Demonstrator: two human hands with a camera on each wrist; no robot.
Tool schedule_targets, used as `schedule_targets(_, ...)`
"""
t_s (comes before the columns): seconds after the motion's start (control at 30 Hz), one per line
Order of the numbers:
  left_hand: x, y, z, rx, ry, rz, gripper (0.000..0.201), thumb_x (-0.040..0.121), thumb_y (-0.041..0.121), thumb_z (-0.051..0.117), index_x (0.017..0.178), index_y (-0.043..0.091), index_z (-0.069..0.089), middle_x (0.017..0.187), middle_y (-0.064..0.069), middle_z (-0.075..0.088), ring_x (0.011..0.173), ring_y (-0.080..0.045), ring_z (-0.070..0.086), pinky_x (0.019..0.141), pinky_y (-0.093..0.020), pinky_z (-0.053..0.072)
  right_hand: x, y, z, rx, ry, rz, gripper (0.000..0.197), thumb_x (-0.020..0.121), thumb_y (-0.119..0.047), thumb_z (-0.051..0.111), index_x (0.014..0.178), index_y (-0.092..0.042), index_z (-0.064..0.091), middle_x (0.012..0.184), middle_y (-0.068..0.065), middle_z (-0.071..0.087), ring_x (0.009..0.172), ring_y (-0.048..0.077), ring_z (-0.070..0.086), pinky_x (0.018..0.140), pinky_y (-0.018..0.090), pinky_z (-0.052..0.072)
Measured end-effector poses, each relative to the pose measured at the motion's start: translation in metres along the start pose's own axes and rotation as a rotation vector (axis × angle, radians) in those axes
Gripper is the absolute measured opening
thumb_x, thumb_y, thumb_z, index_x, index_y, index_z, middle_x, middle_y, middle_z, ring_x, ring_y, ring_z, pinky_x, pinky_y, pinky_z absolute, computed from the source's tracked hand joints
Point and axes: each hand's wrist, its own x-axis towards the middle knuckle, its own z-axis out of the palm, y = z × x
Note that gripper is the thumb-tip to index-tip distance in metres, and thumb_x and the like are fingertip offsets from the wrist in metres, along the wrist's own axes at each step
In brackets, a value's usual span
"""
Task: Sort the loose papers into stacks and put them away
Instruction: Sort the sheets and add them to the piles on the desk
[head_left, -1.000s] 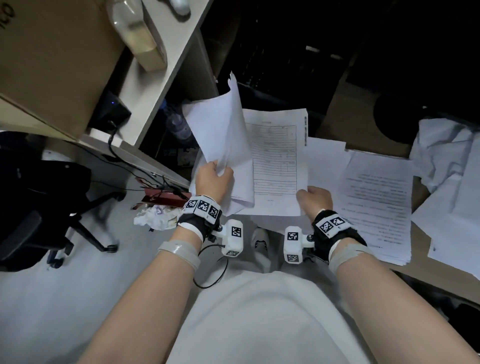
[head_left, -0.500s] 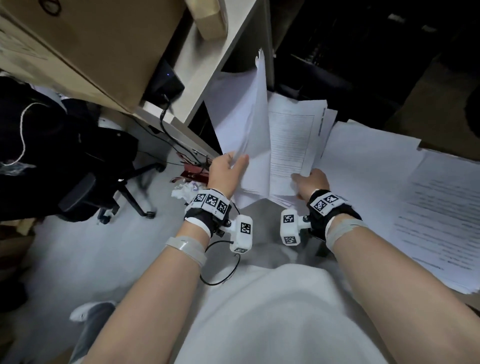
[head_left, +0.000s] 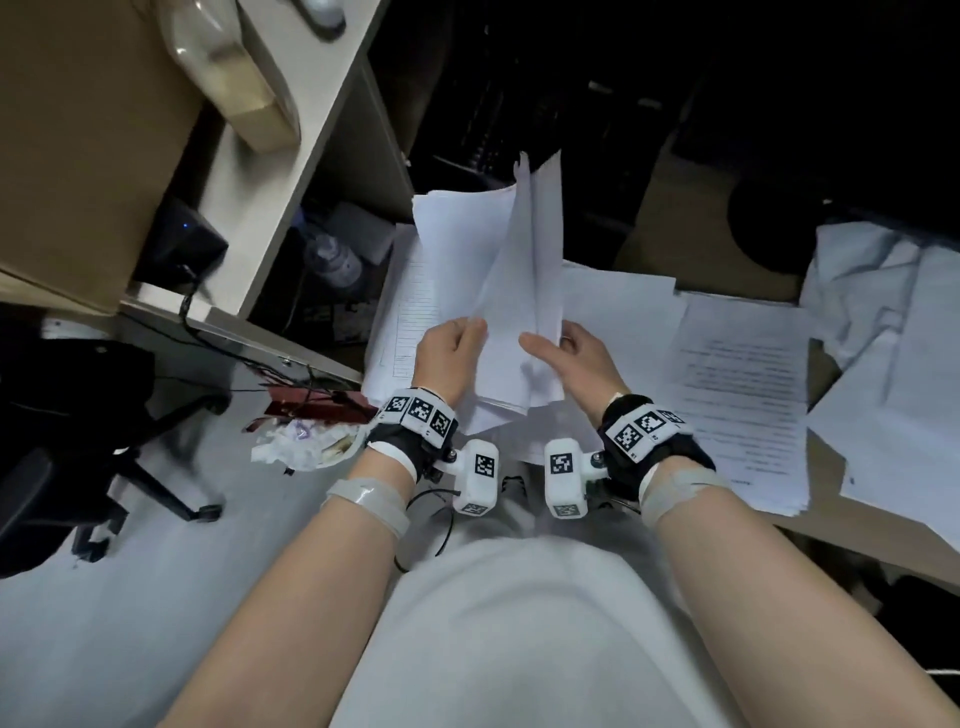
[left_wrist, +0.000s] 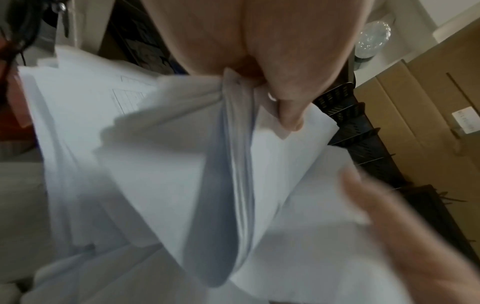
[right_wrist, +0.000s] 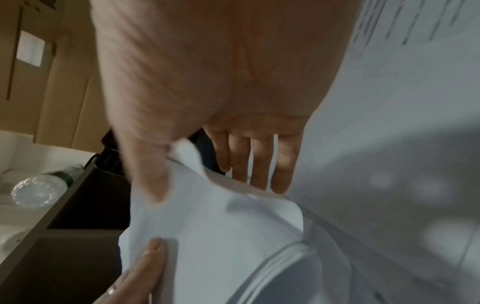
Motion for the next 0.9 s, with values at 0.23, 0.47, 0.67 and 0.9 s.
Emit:
schedule_targets(0.23,0.001,0.008,0.014,-0.024,0.039,0.007,0.041,0.100,0.021,0.052,0.060,0.019,0.044,0.056,0.012,0.035,0.054,-0.007,0.031,0.051,-0.020,0.027,-0.002,0.032,-0.039,-0.138,0.328,0.075,0.040,0.084,-0.034,0.059,0.063,-0.023,0.026,0.067,0.002,0.024,0.063,0.018,0.025,0.061,0.029,0.022)
schedule_targets(0.47,0.003,0.002,0.009,-0.007,0.061,-0.004,0.040,0.100,0.020,0.051,0.062,0.020,0.040,0.058,0.007,0.036,0.056,-0.010,0.030,0.049,-0.021,0.027,-0.001,0.034,-0.037,-0.088,0.379,0.093,0.047,0.087,-0.023,0.057,0.045,-0.021,0.035,0.049,-0.010,0.029,0.055,0.017,0.027,0.057,0.027,0.024)
schedule_targets(0.67,0.009,-0.013,-0.012,-0.023,0.191,-0.044,0.044,0.100,0.018,0.053,0.059,0.019,0.038,0.056,0.007,0.032,0.055,-0.011,0.028,0.053,-0.029,0.025,0.001,0.036,-0.032,-0.107,0.473,0.121,0.042,0.089,-0.019,0.053,0.059,-0.020,0.024,0.058,-0.002,0.025,0.056,0.019,0.025,0.058,0.029,0.022)
schedule_targets(0.9,0.002,-0.003,0.014,-0.053,0.126,-0.051,0.034,0.102,0.022,0.052,0.096,-0.009,0.064,0.073,-0.014,0.062,0.058,-0.021,0.048,0.063,-0.031,0.048,-0.019,0.079,-0.078,-0.297,0.563,0.456,0.026,0.090,-0.022,0.051,0.069,-0.022,0.035,0.087,0.009,0.044,0.082,0.022,0.037,0.074,0.028,0.030)
